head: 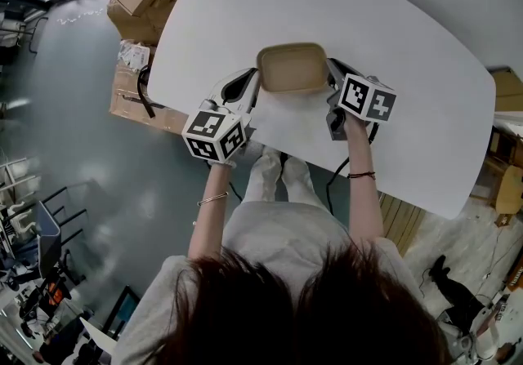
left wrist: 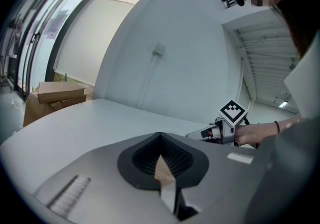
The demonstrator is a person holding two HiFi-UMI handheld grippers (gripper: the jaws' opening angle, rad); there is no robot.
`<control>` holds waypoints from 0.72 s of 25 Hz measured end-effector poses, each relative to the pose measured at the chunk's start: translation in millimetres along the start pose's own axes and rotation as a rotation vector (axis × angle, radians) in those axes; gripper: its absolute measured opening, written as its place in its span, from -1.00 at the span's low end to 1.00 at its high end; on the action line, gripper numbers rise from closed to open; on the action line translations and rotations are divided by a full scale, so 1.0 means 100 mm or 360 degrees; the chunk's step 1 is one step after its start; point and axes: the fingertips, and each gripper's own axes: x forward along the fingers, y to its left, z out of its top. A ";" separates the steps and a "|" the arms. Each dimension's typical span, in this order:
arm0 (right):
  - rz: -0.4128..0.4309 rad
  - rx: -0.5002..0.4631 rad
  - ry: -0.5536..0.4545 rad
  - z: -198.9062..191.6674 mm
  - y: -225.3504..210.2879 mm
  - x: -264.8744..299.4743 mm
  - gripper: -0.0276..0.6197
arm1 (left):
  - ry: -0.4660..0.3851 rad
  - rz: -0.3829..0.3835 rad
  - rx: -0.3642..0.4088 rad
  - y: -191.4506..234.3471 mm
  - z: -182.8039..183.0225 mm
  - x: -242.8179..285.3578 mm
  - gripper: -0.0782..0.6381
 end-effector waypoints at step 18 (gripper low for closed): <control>-0.0002 0.0064 -0.0040 0.06 0.03 -0.06 -0.78 | -0.0038 0.0019 0.0007 0.02 0.08 -0.06 -0.81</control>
